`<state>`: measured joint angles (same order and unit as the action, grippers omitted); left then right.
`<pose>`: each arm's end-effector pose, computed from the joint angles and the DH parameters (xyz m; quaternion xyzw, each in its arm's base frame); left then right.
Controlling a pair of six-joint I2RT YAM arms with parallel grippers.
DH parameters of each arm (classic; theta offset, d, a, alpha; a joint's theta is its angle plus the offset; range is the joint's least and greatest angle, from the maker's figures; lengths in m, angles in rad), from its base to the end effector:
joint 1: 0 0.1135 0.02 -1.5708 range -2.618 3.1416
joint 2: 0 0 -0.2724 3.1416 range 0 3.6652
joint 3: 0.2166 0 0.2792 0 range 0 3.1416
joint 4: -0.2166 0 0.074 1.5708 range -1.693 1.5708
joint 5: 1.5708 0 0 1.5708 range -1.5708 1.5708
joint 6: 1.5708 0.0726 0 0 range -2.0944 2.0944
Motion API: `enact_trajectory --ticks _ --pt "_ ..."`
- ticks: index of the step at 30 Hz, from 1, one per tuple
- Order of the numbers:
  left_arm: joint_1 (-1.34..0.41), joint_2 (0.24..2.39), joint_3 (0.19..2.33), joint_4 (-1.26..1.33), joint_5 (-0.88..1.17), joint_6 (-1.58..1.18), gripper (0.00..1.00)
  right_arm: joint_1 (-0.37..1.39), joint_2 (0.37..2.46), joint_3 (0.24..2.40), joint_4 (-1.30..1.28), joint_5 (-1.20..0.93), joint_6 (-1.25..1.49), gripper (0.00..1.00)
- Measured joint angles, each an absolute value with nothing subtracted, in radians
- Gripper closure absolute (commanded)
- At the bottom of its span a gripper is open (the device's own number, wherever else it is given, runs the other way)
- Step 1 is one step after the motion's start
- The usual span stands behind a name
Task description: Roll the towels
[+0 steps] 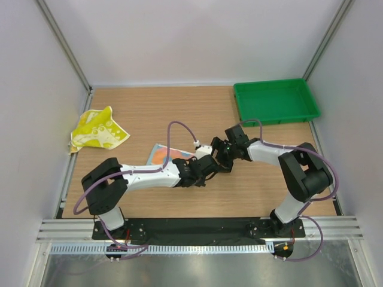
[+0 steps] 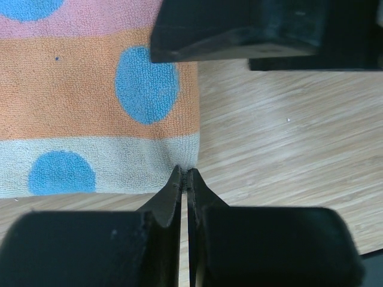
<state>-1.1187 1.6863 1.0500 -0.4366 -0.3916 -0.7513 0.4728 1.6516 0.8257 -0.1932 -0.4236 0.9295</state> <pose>0.1882 -0.3241 0.1463 0.1265 0.9434 -0.0825 0.2952 0.2930 0.1834 0.1058 0.1572 0.9292 0.3263 0.0730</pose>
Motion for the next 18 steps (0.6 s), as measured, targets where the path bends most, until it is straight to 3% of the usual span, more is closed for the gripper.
enact_trajectory --ticks 5,8,12,17,18 --pt "-1.119 1.667 1.049 -0.436 -0.389 -0.751 1.00 0.499 1.731 0.879 -0.121 -0.457 0.946 0.26" --pt "-1.119 1.651 1.044 -0.436 -0.389 -0.752 1.00 0.503 1.772 0.907 -0.097 -0.460 0.947 0.39" --pt "-1.117 1.632 1.039 -0.437 -0.390 -0.755 1.00 0.504 1.803 0.938 -0.115 -0.444 0.931 0.67" --pt "-1.114 1.624 1.028 -0.437 -0.390 -0.759 1.00 0.501 1.829 0.975 -0.163 -0.422 0.909 0.84" --pt "-1.113 1.624 1.026 -0.437 -0.390 -0.760 1.00 0.501 1.832 0.983 -0.173 -0.420 0.904 0.91"
